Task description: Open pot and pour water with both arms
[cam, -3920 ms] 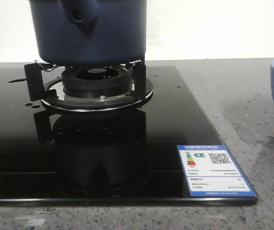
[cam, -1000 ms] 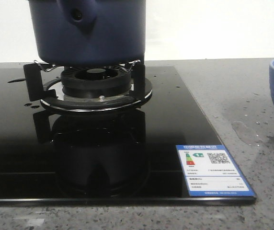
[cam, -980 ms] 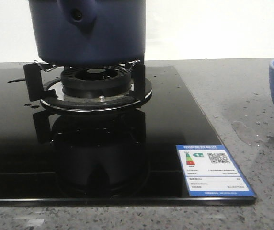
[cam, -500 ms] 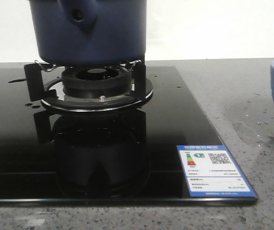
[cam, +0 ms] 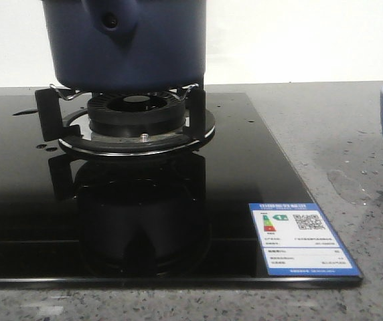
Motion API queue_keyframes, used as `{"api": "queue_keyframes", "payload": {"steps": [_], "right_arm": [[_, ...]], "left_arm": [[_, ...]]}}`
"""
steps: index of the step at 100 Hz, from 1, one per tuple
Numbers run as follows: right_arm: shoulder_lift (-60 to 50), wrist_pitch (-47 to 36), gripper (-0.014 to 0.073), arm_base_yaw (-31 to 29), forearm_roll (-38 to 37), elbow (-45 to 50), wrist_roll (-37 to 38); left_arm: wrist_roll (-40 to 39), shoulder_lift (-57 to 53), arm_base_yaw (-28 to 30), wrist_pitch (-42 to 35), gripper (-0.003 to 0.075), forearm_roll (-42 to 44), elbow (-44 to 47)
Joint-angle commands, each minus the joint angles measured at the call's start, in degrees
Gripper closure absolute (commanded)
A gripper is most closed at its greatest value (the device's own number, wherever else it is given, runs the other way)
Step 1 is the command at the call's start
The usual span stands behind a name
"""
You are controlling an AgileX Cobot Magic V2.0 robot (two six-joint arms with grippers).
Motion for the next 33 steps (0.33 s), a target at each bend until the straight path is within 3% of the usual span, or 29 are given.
{"api": "queue_keyframes", "payload": {"steps": [1,33], "right_arm": [[-0.8,-1.1,0.0657,-0.3,0.6,1.5,0.0],[-0.8,-1.1,0.0657,-0.3,0.6,1.5,0.0]], "left_arm": [[-0.5,-1.5,0.1,-2.6,0.0741,-0.4,1.5],[-0.5,-1.5,0.1,-2.6,0.0741,-0.5,1.5]]}}
